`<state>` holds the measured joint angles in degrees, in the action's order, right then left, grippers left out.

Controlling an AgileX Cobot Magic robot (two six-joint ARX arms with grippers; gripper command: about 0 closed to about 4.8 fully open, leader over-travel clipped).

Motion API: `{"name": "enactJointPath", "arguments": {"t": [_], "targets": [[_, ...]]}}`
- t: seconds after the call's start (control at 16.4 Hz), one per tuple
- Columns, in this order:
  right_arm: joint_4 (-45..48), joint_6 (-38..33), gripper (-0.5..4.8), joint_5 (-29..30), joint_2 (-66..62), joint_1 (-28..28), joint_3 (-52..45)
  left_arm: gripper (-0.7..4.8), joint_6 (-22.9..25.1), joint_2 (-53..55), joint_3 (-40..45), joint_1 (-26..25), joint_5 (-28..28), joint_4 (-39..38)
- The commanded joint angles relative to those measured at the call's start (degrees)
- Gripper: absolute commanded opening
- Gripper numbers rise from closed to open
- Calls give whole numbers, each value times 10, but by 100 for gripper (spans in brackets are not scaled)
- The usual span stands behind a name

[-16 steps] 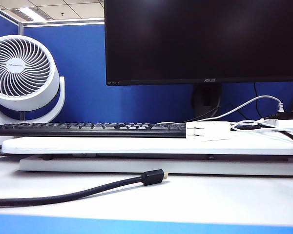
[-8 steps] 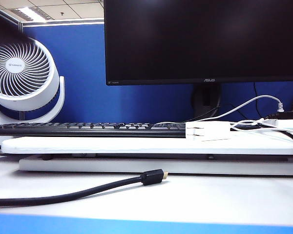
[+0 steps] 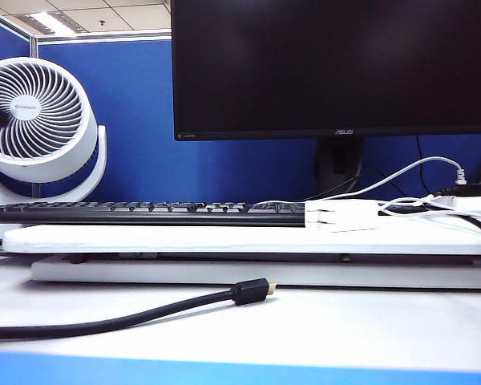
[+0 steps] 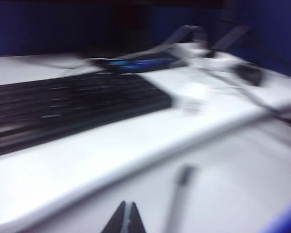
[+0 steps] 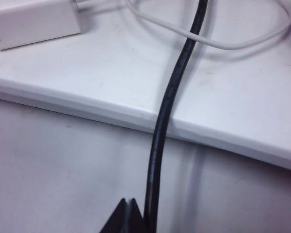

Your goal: Pick up the Type-C charging cable and the charging base, insert one end of the Type-C charger into the corresponding slot on the base, and finally place the plugged-in charger back on the table.

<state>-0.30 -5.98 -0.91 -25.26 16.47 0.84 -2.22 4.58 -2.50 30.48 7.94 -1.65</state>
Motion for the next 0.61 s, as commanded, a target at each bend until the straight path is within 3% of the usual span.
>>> {"name": "enactJointPath", "arguments": {"t": [0.06,0.3,0.61], "targets": [[5,0,-3,-5,-1,0,1,-6,2,-35,2,-75,14,-52],[5,0,-3,-4,-1,0,1,-6,21,-45,6,-147,-7,-126],[5,0,-3,-5,-1,0,1,-6,63,-45,5,-150,-120,-132]]}}
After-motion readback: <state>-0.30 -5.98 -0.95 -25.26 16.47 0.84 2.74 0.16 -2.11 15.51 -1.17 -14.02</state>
